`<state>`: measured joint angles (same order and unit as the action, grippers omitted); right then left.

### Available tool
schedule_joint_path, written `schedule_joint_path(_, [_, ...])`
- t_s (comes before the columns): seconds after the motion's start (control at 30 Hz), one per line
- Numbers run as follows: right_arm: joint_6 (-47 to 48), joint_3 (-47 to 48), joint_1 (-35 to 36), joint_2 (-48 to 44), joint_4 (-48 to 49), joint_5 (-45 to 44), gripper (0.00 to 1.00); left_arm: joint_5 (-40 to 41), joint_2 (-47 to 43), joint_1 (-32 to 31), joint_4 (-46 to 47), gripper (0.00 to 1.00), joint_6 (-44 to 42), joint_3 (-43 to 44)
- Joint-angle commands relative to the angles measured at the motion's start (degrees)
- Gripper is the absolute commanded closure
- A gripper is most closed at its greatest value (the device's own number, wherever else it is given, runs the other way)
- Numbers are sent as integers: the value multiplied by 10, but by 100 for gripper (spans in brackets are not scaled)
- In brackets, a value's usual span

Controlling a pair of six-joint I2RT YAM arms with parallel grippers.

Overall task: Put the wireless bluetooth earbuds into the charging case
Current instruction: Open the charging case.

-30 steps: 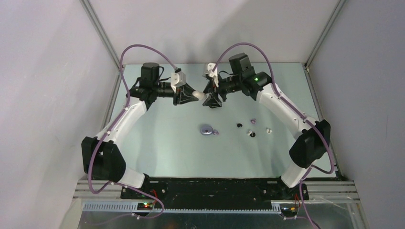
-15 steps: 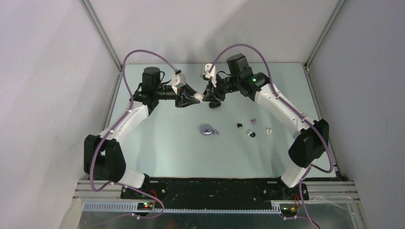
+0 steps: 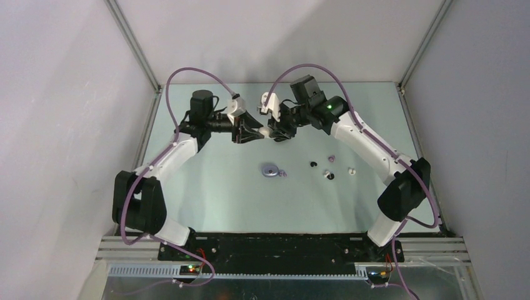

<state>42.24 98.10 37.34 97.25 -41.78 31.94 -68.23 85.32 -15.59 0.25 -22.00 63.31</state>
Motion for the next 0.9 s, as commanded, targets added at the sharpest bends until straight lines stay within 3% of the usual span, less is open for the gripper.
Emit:
schedule_joint_path(0.0, [7,34,7,-25,-22,-15,73,-2,13,-3,-13,53,-40,23])
schedule_joint_path(0.53, [-17,40,8,-15,-12,-18,73,1,19,-8,-12,55,-45,25])
schedule_joint_path(0.87, [-26,35,11,-11,-2,-25,73,-6,29,-9,34,53,19,20])
